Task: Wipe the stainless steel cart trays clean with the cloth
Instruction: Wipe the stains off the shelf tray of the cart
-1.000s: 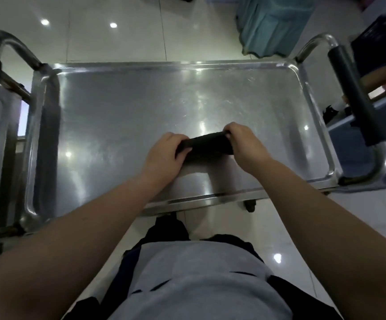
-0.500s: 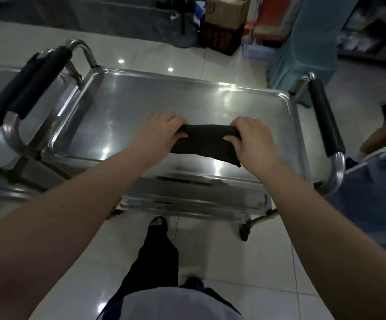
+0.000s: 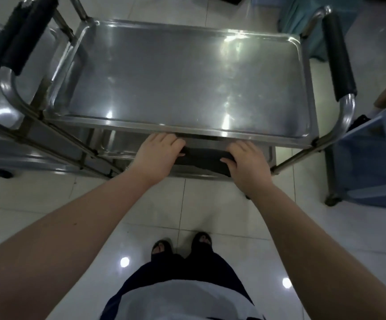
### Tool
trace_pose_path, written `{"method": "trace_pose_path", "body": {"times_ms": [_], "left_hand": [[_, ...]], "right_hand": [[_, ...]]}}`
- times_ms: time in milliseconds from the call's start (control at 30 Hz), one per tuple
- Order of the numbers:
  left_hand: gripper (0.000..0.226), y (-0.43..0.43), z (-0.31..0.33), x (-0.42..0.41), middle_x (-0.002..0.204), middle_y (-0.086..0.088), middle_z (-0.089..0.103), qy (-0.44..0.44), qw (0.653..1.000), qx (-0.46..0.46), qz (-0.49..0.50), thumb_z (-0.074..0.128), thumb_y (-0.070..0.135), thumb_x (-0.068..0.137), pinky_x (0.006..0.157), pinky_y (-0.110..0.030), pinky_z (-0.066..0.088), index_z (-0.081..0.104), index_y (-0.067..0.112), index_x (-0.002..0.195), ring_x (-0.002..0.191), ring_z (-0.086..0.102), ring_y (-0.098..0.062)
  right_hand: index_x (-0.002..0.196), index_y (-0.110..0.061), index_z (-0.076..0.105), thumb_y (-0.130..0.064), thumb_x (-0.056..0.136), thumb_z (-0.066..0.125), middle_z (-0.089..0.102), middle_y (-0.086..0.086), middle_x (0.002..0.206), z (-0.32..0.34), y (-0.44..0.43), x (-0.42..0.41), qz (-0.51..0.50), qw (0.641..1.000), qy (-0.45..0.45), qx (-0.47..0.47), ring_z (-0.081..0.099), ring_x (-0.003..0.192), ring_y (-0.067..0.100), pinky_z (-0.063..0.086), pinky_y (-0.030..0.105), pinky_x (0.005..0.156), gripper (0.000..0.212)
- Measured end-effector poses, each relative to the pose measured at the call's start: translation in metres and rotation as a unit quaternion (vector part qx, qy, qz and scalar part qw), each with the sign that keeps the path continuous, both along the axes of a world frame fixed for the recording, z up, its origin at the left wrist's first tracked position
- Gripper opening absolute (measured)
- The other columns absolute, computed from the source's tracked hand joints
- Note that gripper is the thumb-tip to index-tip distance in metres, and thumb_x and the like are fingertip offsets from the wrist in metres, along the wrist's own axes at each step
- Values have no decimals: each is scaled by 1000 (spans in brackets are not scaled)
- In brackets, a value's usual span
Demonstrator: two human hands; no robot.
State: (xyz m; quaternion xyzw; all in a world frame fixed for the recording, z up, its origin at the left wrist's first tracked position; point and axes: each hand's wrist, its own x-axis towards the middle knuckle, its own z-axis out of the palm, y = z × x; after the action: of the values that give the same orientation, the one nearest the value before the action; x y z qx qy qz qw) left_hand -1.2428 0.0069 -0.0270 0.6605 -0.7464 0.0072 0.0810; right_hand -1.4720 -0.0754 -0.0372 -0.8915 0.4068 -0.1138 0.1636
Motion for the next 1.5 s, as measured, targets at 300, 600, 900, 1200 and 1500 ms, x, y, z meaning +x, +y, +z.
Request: {"method": "trace_pose_path", "body": {"times_ms": [300,600,900,1200,1500], "left_hand": [[23,40,-74,4,105,-16,63,85,993,76,43,59,22,94,86,-47,40,63,8,112,99,54,-38],[21,40,-145,2,112,-8,65,127,981,84,116,57,20,94,91,-41,33,65,16,113,108,52,-33],[27,-37,-259,-14,114,-4,67,217,959,26,180,55,28,96,95,-40,38,66,22,120,108,58,-28],[11,-147,-287,6,99,0,70,305,947,-25,102,66,30,88,77,-26,45,72,23,95,95,63,-21],[24,-251,-287,3,108,-10,71,226,969,-36,90,65,34,92,77,-26,39,74,15,103,105,62,-28]], "right_hand": [[98,-3,60,-12,93,59,60,13,102,-58,68,6,-127,989,-35,67,52,95,32,43,43,82,10],[98,-11,62,-18,92,60,58,1,94,-143,68,8,-159,980,-40,110,50,91,21,42,34,81,10],[104,-5,59,-12,96,53,55,10,101,-257,3,5,-170,979,-83,71,48,91,21,32,28,74,12],[114,-3,57,-13,98,53,56,11,102,-291,-109,3,-141,981,-130,-9,48,89,18,26,19,70,20],[117,-3,59,-19,96,55,58,22,119,-285,-232,14,-152,976,12,-157,53,112,38,38,39,92,26]]}}
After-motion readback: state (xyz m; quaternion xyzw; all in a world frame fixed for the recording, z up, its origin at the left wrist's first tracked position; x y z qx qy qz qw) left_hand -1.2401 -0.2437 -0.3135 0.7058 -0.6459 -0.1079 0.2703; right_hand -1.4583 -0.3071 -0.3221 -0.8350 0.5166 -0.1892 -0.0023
